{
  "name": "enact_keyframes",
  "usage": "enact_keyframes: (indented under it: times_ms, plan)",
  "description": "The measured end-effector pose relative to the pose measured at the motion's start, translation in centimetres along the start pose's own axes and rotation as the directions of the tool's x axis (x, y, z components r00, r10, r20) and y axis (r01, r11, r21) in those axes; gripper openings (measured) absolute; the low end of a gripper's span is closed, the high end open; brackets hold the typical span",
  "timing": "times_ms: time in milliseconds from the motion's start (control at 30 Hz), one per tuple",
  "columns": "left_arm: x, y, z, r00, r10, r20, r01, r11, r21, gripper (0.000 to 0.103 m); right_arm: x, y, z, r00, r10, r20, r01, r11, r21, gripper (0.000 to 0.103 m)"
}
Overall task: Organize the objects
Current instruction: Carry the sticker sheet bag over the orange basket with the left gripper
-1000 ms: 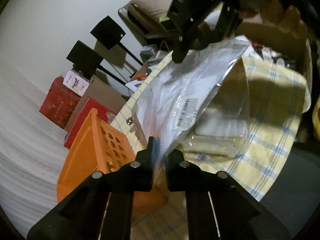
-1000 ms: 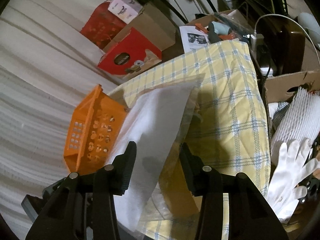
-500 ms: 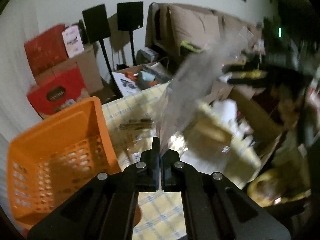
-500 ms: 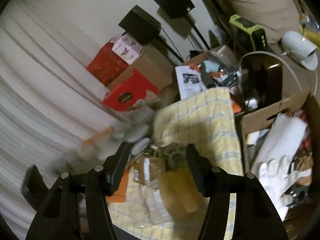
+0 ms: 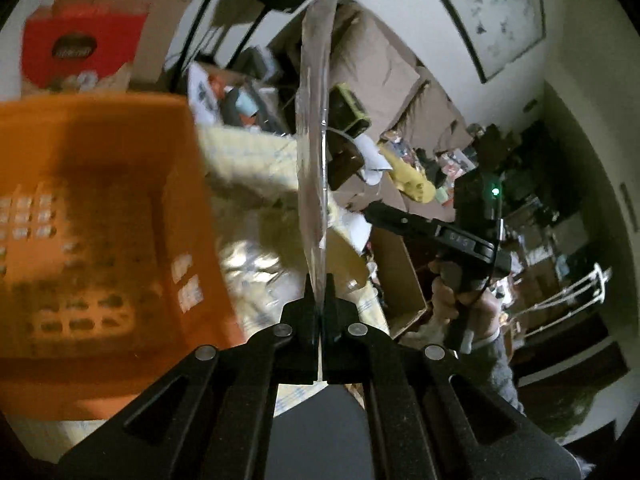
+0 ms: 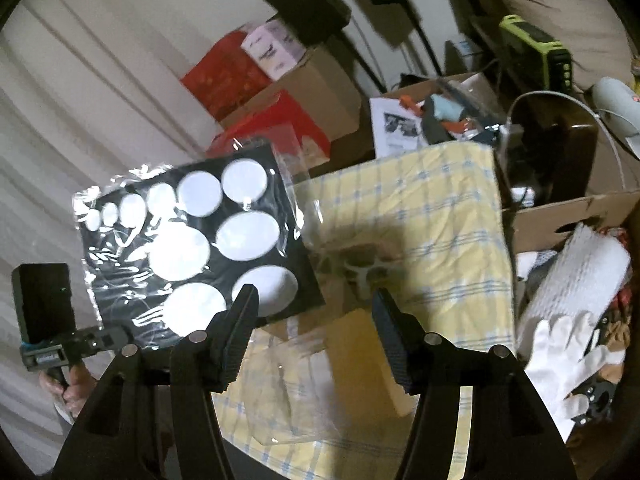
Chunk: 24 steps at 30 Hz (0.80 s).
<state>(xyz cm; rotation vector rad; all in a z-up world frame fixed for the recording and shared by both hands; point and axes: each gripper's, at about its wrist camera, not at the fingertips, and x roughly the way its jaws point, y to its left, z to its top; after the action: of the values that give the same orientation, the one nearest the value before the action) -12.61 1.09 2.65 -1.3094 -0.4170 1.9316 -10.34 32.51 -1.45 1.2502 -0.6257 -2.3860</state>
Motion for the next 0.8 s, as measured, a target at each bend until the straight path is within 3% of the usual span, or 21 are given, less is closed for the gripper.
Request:
enact_keyframes:
  times_ms: [133, 633, 800]
  plan:
    - [-0.4, 3.5, -0.3, 1.0, 0.002, -0.021, -0.004, 0.997, -0.083, 0.001, 2.3, 1.2, -0.1, 0.999, -0.03, -0.042, 0.028, 0.998, -0.048, 0.061]
    - [-1.6, 8.1, -0.6, 0.997, 0.015, -0.072, -0.027, 0.987, -0.158, 0.003, 9.1, 5.3, 3.1, 0.988, -0.091, -0.121, 0.073, 0.987, -0.146, 0.061]
    - [-1.9, 9.2, -0.2, 0.997, 0.026, -0.073, -0.038, 0.985, -0.171, 0.003, 10.1, 4.6, 3.4, 0.988, -0.006, -0.156, -0.008, 0.996, -0.088, 0.061]
